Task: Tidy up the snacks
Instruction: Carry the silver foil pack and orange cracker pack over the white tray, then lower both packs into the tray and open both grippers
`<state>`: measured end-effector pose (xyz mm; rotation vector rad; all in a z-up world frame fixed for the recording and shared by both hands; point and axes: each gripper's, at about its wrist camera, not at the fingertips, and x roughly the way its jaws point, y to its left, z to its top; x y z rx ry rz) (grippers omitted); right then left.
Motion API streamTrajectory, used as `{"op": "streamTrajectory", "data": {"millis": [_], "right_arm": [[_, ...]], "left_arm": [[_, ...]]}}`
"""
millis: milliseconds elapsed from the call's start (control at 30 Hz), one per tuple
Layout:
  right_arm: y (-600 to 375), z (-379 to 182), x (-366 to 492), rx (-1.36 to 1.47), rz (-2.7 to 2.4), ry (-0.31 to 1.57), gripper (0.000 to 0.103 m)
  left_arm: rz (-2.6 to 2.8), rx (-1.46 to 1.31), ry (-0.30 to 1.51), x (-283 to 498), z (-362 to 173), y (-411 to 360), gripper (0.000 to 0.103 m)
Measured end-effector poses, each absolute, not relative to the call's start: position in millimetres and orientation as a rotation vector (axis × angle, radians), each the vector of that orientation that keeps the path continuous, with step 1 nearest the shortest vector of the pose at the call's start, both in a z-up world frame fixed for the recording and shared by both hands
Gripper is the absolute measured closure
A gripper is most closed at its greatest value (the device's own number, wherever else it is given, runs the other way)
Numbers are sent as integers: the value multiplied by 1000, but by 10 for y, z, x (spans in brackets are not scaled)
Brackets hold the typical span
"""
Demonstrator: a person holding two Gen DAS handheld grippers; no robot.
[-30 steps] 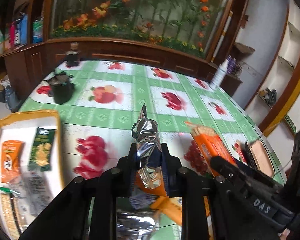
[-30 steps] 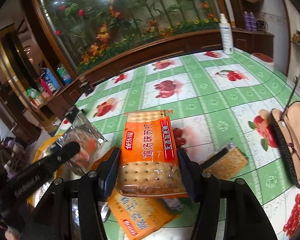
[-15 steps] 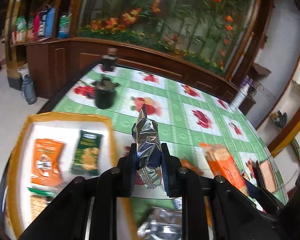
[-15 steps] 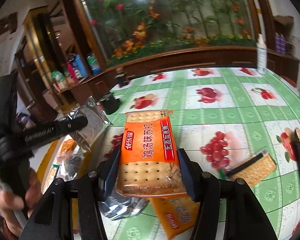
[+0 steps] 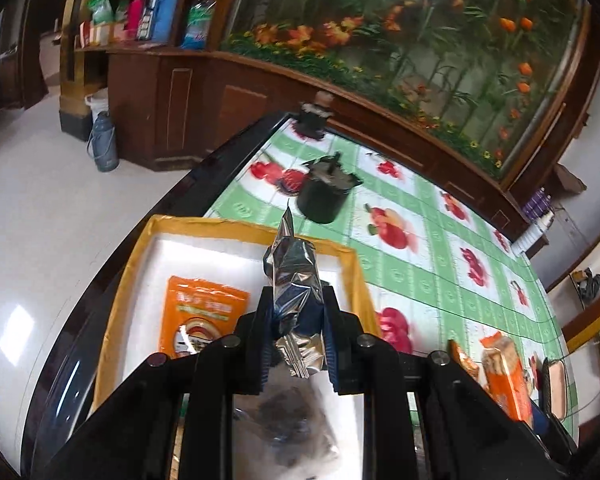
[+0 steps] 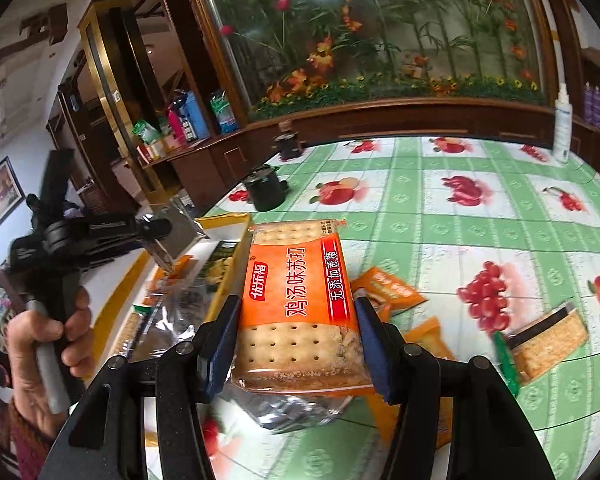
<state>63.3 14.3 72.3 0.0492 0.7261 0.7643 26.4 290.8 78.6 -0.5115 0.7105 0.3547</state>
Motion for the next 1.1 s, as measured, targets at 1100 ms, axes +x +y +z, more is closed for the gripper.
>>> {"op": "streamTrajectory", "data": {"millis": [1100], "right_arm": [[2043, 527, 681, -150, 834, 848, 42]], "left_arm": [[465, -634, 748, 208, 561, 3307, 82]]}}
